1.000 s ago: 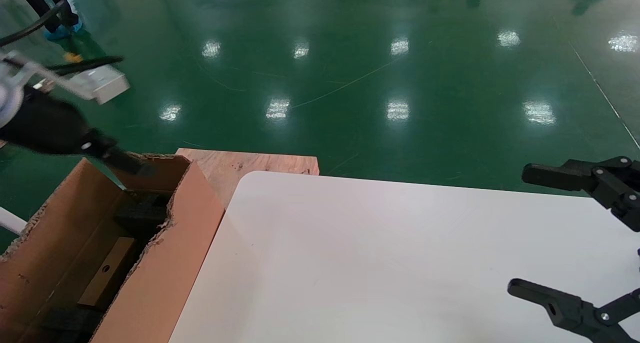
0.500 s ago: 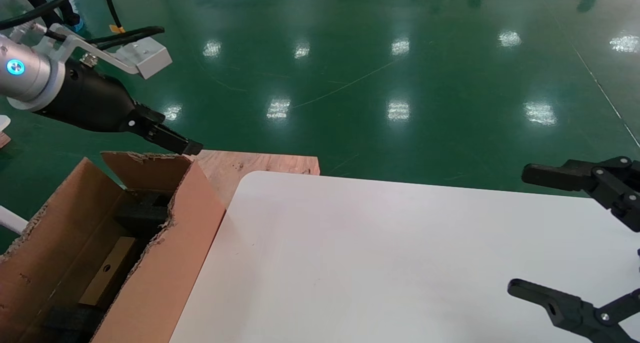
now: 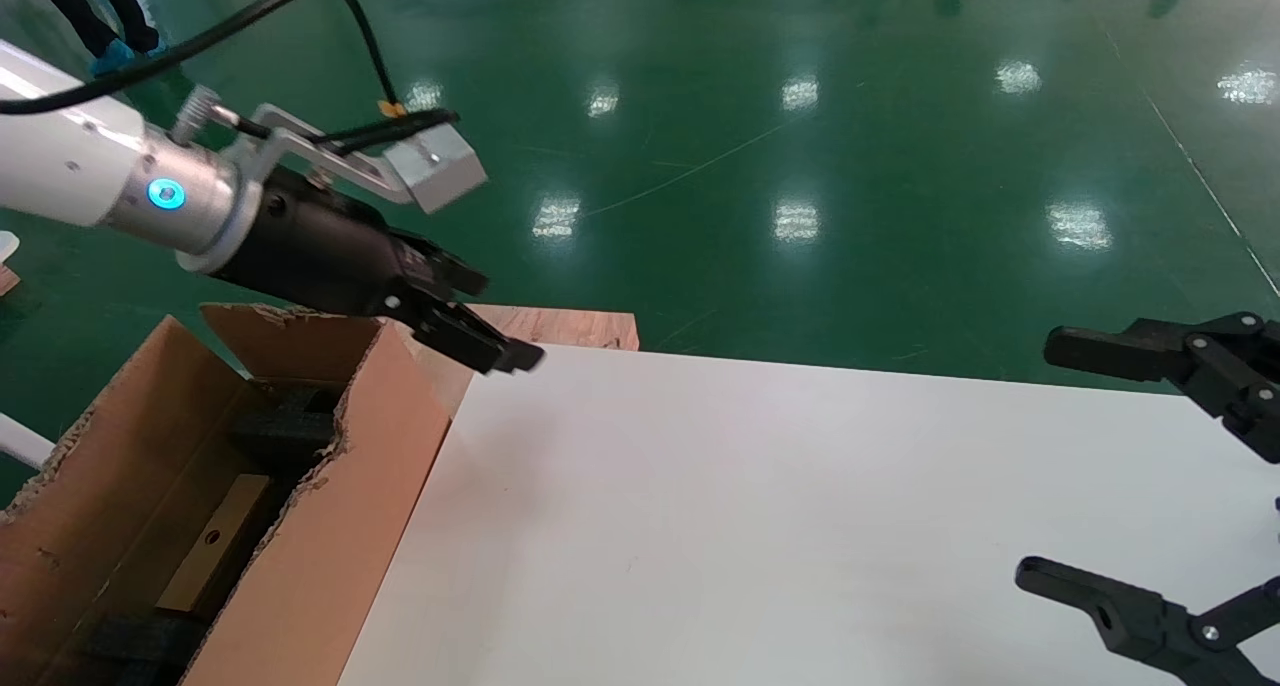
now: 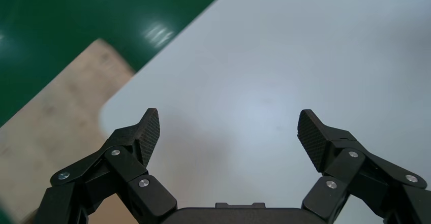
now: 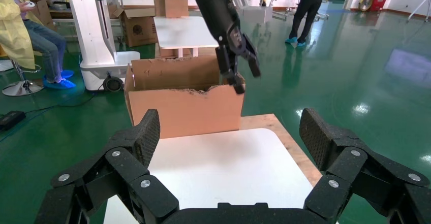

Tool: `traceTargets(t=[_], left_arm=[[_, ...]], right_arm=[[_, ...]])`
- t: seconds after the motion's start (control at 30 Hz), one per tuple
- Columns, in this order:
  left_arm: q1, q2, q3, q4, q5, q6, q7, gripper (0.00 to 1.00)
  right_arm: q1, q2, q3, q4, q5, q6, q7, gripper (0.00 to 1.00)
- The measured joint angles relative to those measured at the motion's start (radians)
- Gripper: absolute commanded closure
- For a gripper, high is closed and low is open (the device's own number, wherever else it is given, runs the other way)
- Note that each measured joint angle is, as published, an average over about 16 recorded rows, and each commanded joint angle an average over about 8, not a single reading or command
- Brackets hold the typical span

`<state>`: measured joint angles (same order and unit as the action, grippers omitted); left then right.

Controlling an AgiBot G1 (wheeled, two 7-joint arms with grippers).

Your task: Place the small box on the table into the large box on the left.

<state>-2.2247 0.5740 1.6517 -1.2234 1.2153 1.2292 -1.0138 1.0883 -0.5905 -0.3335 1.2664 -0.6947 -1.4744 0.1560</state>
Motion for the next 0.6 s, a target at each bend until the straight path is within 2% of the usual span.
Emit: traceTargets(t=[0.6], left_arm=[[0.443, 0.014, -0.528, -0.023, -0.187, 0.103, 0.318, 0.00]], right_arm=[[0.000, 0.000, 0.000, 0.000, 0.000, 0.000, 0.000, 0.00]])
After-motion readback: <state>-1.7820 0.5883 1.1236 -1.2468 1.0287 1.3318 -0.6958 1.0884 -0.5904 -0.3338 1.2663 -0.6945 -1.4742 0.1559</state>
